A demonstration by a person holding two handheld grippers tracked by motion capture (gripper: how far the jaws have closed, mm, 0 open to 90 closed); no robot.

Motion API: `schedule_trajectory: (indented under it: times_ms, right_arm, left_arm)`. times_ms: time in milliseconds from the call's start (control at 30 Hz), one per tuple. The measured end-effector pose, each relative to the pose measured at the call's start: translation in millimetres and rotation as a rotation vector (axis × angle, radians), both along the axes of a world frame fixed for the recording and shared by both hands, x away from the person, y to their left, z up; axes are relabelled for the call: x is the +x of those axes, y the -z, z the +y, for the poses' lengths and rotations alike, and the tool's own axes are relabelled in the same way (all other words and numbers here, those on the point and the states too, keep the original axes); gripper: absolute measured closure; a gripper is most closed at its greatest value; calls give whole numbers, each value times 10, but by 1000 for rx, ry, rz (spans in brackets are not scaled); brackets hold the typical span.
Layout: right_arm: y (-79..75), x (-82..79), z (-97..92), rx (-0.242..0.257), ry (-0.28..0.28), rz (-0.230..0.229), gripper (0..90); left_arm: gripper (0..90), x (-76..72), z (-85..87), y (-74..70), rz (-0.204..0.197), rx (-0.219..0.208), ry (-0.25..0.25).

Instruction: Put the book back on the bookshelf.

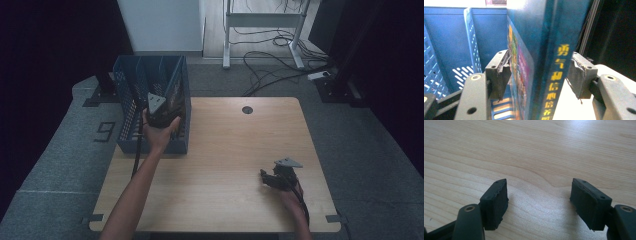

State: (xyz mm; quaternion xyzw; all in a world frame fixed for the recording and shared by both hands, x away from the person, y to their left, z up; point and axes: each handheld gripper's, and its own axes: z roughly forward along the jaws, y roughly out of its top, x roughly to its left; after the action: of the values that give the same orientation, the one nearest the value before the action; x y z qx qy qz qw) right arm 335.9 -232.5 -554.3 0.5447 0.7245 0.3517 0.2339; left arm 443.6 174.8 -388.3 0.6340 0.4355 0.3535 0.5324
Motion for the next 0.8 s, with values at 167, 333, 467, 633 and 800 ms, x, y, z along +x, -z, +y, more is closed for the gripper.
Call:
schedule_trajectory:
  times_ms: [167,333,467,633,800]
  right_arm:
    - [0,1,-3,4,2,1,291]
    - [-1,1,-5,5,1,3,291]
    - [-2,2,-1,2,3,3,291]
    - [-1,2,0,1,4,2,291]
    - [0,3,1,1,6,1,291]
  left_arm:
    - [380,-24,26,-11,0,4,6]
    - [366,-56,52,13,14,9,22]
    - [367,-75,78,32,33,16,34]
    - [362,-115,118,66,51,3,48]
    - [359,-177,143,88,56,-4,67]
